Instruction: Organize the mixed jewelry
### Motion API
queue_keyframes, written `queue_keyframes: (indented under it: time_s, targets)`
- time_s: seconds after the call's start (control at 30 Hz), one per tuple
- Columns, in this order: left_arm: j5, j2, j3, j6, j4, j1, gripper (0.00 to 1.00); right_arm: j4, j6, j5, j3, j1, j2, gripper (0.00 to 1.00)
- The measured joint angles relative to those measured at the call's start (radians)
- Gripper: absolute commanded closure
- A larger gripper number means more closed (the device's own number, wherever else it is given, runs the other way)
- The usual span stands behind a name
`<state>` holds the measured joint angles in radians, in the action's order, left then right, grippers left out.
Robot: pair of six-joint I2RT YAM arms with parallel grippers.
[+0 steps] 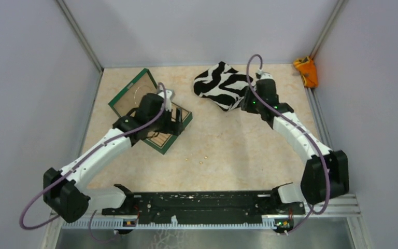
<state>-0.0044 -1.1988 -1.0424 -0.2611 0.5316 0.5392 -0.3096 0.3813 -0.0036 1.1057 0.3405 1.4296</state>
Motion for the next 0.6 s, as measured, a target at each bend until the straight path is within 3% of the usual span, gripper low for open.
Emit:
queue_keyframes:
  time_s: [0.2, 0.37, 0.6]
  targets:
    - [-0.08, -0.08, 0.101, -0.08, -0.071, 0.192, 0.25, 0.004, 0.055, 0.068, -0.14, -0.053, -0.163, 0.62]
    - [-0.116, -0.169, 0.2, -0.182, -0.089, 0.328, 0.31, 0.011, 0.058, 0.078, -0.141, -0.051, -0.167, 0.62]
    - [-0.2, -0.232, 0.225, -0.306, -0.135, 0.423, 0.4, 0.058, 0.084, 0.054, -0.142, -0.051, -0.136, 0.63]
